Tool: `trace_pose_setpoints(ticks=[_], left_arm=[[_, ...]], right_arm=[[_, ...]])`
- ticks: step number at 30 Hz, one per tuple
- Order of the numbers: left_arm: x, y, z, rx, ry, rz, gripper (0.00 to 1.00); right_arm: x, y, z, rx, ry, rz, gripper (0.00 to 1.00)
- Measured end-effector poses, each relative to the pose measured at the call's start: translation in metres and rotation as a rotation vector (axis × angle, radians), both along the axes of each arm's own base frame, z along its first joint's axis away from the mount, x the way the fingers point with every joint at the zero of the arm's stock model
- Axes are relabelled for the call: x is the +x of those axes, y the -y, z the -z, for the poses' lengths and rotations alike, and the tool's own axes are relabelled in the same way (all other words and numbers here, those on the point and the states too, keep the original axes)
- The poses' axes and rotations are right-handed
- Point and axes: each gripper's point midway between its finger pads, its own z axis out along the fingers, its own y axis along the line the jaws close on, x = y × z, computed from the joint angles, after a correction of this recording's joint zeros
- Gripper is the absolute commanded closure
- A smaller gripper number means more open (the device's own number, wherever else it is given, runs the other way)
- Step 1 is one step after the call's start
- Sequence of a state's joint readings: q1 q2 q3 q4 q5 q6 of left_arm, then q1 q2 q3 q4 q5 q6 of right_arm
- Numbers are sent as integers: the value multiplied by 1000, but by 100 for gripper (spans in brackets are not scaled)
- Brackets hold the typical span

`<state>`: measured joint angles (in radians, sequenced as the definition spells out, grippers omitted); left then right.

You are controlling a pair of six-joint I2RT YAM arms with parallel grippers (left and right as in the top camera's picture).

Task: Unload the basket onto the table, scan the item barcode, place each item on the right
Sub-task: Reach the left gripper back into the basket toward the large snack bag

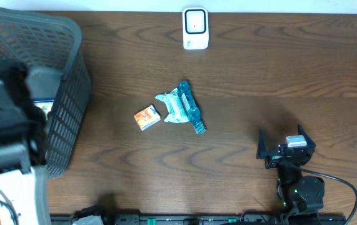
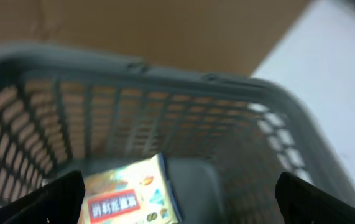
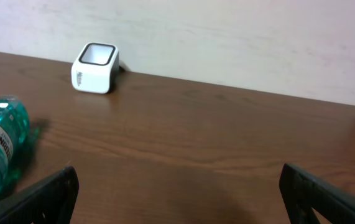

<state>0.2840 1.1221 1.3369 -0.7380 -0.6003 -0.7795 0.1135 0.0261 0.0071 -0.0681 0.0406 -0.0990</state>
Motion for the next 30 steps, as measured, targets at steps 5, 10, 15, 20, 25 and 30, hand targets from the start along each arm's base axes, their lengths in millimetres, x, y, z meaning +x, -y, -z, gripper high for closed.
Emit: trace_pose_setpoints(ticks=[5, 10, 15, 20, 25, 30], left_arm=[[10, -36, 64, -303, 44, -125, 2], [37, -40, 121, -581, 79, -144, 2], [39, -27, 173, -774, -1, -227, 2], [22, -11, 224, -966, -66, -487, 2], [24, -10, 260, -1042, -47, -679, 2], [23, -8, 294, -1085, -77, -805, 2]], right_arm=[[0, 0, 0, 0, 0, 0, 1], [0, 0, 0, 0, 0, 0, 1], [0, 0, 0, 0, 0, 0, 1], [0, 0, 0, 0, 0, 0, 1], [0, 0, 0, 0, 0, 0, 1], [0, 0, 0, 0, 0, 0, 1]])
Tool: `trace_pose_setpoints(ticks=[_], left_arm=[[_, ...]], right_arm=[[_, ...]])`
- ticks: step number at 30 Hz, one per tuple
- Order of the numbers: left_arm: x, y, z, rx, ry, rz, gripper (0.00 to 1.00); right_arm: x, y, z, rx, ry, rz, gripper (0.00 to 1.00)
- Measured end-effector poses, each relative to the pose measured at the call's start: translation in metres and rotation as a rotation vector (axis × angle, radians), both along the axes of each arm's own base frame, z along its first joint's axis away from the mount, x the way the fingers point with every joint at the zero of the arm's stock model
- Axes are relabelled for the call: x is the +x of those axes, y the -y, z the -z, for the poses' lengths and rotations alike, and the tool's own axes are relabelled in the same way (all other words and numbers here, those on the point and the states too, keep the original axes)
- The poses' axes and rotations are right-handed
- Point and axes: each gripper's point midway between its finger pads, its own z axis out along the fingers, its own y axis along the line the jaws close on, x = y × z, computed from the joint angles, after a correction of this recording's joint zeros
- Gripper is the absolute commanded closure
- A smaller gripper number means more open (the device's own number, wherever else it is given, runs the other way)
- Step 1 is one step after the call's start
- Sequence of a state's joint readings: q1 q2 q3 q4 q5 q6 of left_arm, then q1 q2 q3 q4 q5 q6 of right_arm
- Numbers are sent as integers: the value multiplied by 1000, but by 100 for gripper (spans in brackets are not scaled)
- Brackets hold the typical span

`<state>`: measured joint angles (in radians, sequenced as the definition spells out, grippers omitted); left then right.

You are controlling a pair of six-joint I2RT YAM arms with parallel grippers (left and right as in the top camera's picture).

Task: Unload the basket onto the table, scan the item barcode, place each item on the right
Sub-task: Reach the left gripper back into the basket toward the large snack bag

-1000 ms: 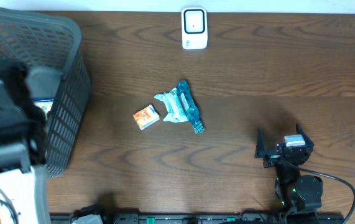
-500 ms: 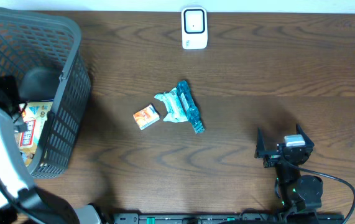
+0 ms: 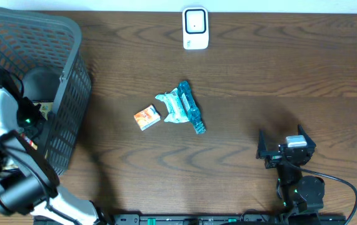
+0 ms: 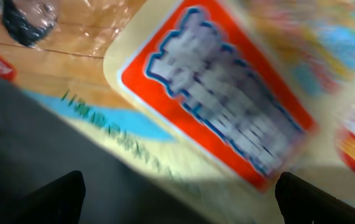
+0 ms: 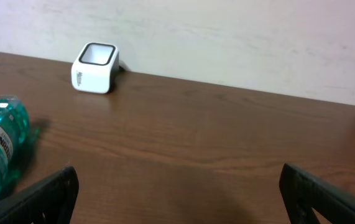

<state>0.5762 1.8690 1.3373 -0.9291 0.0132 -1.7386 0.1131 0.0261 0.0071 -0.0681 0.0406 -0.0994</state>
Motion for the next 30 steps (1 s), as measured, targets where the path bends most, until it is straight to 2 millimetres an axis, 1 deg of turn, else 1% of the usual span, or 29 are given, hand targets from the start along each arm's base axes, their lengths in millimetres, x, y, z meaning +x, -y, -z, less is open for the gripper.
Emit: trace_pose_setpoints(ticks=[2, 3, 4, 5, 6, 7, 9, 16, 20, 23, 25, 26, 28, 30], left_arm=[[1, -1, 13, -12, -19, -24, 2], [3, -2, 14, -12, -18, -31, 3], [5, -3, 14, -13, -18, -39, 26], [6, -3, 15, -13, -18, -46, 55], [9, -6, 16, -5, -13, -41, 87], [13, -10, 17, 5, -7, -37, 92], [18, -14, 18, 11, -7, 0, 93], [18, -15, 16, 13, -21, 185, 93], [16, -14, 11, 18, -20, 302, 93], [11, -10, 4, 18, -14, 375, 93], [10, -9, -14, 48, 15, 418, 93], [12, -10, -29, 83, 46, 436, 93], [17, -15, -68, 184, 127, 465, 93], [17, -18, -116, 307, 218, 482, 93]], right_arm=[[0, 0, 0, 0, 0, 0, 1], [0, 0, 0, 0, 0, 0, 1], [0, 0, 0, 0, 0, 0, 1], [0, 0, 0, 0, 0, 0, 1], [0, 0, 0, 0, 0, 0, 1], [0, 0, 0, 0, 0, 0, 1], [0, 0, 0, 0, 0, 0, 1], [0, 0, 0, 0, 0, 0, 1], [0, 0, 0, 0, 0, 0, 1], [0, 0, 0, 0, 0, 0, 1], [0, 0, 0, 0, 0, 0, 1], [0, 0, 0, 0, 0, 0, 1], [0, 0, 0, 0, 0, 0, 1], [0, 0, 0, 0, 0, 0, 1]])
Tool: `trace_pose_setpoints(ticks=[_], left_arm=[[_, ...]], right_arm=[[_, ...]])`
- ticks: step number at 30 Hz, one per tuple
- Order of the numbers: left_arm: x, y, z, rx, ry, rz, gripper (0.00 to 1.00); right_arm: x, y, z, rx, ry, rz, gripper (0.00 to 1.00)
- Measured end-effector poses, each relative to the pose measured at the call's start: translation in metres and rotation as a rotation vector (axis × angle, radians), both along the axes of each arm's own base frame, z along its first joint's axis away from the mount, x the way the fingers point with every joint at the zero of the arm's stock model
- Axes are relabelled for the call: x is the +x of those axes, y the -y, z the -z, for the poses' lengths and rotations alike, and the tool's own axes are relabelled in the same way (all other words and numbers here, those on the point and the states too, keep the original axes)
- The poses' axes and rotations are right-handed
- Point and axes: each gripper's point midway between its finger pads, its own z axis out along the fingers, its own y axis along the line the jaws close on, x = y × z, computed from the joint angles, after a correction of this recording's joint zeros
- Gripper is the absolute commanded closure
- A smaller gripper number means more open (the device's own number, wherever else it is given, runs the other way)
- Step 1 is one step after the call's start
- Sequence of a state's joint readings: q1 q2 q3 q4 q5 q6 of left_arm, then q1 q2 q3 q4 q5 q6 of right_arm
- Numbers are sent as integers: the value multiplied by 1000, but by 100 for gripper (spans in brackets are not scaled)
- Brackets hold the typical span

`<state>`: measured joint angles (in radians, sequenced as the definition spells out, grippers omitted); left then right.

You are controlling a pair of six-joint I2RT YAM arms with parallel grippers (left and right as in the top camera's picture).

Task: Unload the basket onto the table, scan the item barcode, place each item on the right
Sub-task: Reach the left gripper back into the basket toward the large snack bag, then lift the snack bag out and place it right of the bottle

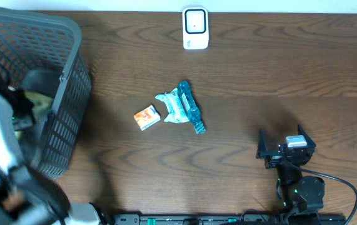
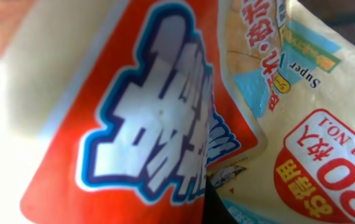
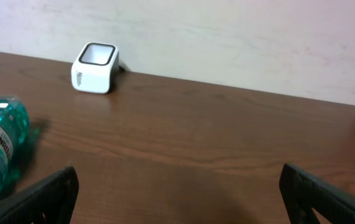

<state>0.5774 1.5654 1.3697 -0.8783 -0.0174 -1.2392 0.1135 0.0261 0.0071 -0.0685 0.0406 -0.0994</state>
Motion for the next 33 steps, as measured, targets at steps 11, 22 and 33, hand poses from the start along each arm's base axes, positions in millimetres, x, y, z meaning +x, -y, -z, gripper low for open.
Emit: trace_pose_setpoints(ticks=[11, 22, 33], left_arm=[[-28, 35, -176, 340, 462, 149, 93], [-14, 243, -221, 318, 732, 1130, 93], [-17, 397, -95, 214, 385, 1861, 93]], right_arm=[[0, 0, 0, 0, 0, 0, 1], [0, 0, 0, 0, 0, 0, 1], [0, 0, 0, 0, 0, 0, 1]])
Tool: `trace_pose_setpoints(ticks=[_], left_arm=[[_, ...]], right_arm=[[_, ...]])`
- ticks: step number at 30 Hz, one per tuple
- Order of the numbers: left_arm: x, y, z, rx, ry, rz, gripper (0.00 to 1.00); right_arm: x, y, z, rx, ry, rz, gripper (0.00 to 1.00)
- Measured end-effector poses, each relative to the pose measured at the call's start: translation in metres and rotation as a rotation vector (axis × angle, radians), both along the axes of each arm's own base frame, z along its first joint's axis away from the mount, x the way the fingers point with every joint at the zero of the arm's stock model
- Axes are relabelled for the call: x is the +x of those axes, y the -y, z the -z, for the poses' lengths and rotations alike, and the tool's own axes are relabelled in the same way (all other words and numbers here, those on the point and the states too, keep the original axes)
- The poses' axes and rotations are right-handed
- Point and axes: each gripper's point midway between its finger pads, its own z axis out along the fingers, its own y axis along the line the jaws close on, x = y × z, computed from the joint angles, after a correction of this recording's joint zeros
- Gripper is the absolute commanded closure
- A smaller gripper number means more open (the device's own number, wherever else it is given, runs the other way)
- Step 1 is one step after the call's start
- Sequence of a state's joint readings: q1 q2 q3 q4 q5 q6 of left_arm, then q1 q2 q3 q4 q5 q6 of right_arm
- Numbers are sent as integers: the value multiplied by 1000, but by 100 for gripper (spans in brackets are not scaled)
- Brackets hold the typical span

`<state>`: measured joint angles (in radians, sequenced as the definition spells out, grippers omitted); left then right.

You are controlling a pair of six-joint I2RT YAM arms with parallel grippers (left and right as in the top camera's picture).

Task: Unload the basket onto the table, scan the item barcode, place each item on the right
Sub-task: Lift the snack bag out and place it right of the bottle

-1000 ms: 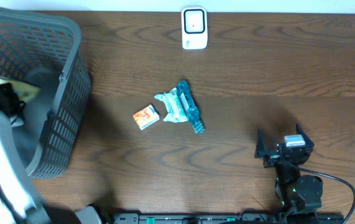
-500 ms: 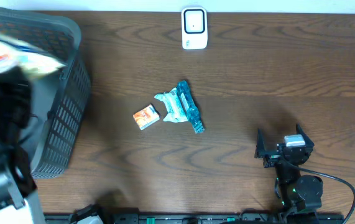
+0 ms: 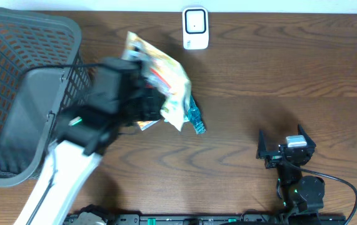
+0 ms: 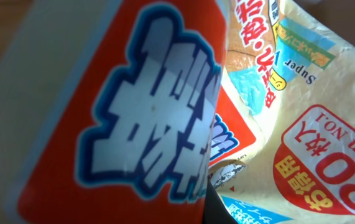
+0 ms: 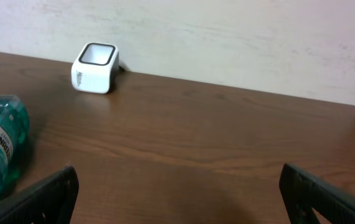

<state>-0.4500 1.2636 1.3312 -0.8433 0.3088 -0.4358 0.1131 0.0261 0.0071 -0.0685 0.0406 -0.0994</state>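
Note:
A yellow snack bag point(image 3: 160, 76) with a red label hangs above the table's middle, and my left gripper point(image 3: 152, 97) is shut on it. In the left wrist view the bag point(image 4: 165, 112) fills the frame, with only a dark sliver of a finger showing at the bottom. No barcode can be made out. The white scanner point(image 3: 196, 28) stands at the far edge, a little right of the bag; it also shows in the right wrist view, scanner point(image 5: 95, 76). My right gripper point(image 3: 285, 150) rests open near the front right, with nothing between its fingers.
A grey mesh basket point(image 3: 15, 37) fills the left side. A teal bottle point(image 3: 194, 120) and a small orange box point(image 3: 142, 125) lie partly under the held bag; the right wrist view catches the bottle at its left edge.
My left arm has moved from inside the basket to above the table's middle, with the snack bag still in its grip. The right arm has not moved.
My left gripper was open above the basket, with the bag lying inside. Then it was down in the basket close to the bag. Then it was shut on the bag there. Now the bag is out of the basket, near the scanner.

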Motion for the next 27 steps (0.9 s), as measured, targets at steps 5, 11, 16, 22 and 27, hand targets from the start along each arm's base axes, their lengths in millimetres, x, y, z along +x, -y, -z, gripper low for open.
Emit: trace_pose_setpoints(ticks=[5, 11, 16, 22, 27], left_arm=[[6, 57, 61, 123, -65, 164, 92], [6, 113, 139, 226, -121, 322, 93], [16, 130, 187, 262, -149, 351, 93], [12, 135, 222, 297, -194, 381, 57], [6, 140, 224, 293, -203, 390, 42]], right_arm=[[0, 0, 0, 0, 0, 0, 1], [0, 0, 0, 0, 0, 0, 1], [0, 0, 0, 0, 0, 0, 1], [0, 0, 0, 0, 0, 0, 1], [0, 0, 0, 0, 0, 0, 1]])
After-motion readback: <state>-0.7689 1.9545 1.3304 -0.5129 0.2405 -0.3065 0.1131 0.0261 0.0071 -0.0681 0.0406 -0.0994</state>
